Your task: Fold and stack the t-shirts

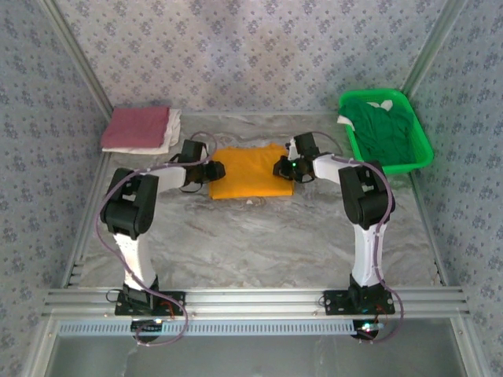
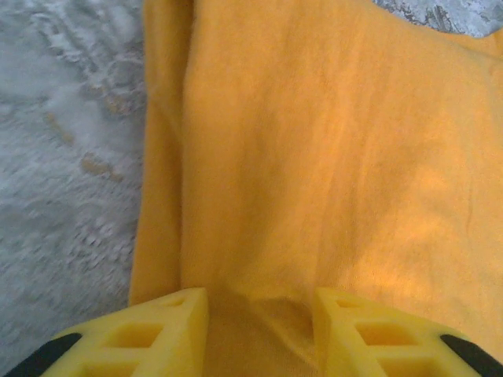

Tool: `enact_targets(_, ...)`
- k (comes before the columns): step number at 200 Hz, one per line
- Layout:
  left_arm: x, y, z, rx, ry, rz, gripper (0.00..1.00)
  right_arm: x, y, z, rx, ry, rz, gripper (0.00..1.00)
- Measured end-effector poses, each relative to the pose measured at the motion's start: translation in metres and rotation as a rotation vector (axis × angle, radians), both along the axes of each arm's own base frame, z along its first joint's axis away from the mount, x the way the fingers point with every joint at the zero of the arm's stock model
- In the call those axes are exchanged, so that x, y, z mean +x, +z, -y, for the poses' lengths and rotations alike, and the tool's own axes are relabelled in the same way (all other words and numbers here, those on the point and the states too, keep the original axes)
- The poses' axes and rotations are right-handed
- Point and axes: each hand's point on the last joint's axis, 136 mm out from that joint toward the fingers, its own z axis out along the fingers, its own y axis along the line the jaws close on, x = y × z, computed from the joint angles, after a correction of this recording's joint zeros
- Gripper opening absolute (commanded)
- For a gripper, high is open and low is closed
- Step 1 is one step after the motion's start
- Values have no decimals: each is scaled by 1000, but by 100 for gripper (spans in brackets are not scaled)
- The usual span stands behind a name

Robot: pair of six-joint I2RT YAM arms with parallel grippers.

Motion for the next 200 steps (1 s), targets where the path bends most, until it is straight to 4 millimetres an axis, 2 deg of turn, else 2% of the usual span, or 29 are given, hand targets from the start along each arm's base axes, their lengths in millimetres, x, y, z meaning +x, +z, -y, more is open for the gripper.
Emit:
enact_targets(23,-3,16,-7,18,19,-1,46,2,22,-1,16,-1,40,17)
enact_targets(52,2,29,-10,60,39,0,52,4,64,-3,44,2,121,22)
enact_targets(76,-3,25,-11,87,47,-28,59,3,94,-4,60,8,183,28)
enact_targets(100,-8,12,-10,105,41,-68,61,0,116,-5,60,15,235,33)
enact_targets(117,-7,3,-8,116,37,-86,61,-2,121,-6,59,24,249,35)
enact_targets(139,-8,-9,-2,123,23,-106,61,-6,115,-5,50,26,236,36)
enact_targets(160,-2,-7,6,106,8,-92,58,-9,108,-4,41,24,216,37)
enact_targets(188,1,-8,18,85,-8,-75,46,-13,101,-1,30,21,196,38)
enact_targets(200,1,-10,23,76,-12,-74,37,-13,99,0,26,18,190,38)
